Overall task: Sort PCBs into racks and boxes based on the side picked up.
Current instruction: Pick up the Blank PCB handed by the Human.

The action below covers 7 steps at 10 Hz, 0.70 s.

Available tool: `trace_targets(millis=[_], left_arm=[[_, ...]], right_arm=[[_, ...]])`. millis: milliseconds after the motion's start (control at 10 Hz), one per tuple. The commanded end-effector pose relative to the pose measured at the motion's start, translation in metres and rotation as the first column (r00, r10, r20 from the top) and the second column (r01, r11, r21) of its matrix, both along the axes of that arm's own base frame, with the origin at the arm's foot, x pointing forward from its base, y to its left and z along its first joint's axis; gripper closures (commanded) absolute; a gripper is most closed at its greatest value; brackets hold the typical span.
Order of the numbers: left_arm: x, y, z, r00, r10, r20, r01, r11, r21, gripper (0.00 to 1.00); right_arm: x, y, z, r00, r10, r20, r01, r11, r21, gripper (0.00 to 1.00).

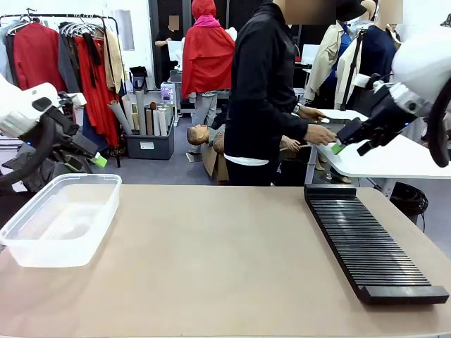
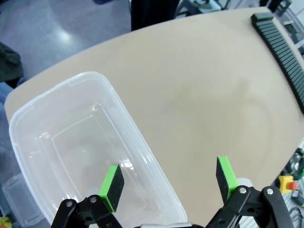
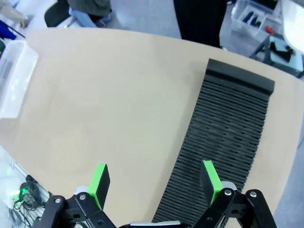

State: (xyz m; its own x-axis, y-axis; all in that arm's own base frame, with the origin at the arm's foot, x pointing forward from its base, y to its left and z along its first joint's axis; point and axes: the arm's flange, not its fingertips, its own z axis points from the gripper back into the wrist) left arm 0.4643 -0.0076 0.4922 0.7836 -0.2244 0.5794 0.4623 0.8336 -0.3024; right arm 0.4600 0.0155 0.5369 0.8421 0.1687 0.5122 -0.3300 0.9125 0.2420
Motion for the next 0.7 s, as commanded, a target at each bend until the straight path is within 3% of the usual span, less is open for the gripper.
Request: trace_targets(millis=[0, 300, 600], left_arm=[[0.006, 0.021, 0.010, 0.999, -0.050, -0.010, 0.049, 0.997, -0.064, 0.00], [0.016, 0.070, 0.023, 0.999, -0.046, -0.025, 0.043, 0.993, -0.107, 0.00], [0.013, 0.100, 0.022, 0.993, -0.121, 0.008, 0.121, 0.984, -0.131, 0.00]], right_arm=[[-0.013, -0.026, 0.001, 0.999, 0.006, 0.035, -0.009, 0.996, 0.084, 0.00], [-0.021, -0.067, 0.002, 0.998, -0.020, 0.055, 0.011, 0.987, 0.159, 0.00], [-0.034, -0.106, 0.006, 0.994, 0.051, 0.099, -0.070, 0.976, 0.205, 0.00]])
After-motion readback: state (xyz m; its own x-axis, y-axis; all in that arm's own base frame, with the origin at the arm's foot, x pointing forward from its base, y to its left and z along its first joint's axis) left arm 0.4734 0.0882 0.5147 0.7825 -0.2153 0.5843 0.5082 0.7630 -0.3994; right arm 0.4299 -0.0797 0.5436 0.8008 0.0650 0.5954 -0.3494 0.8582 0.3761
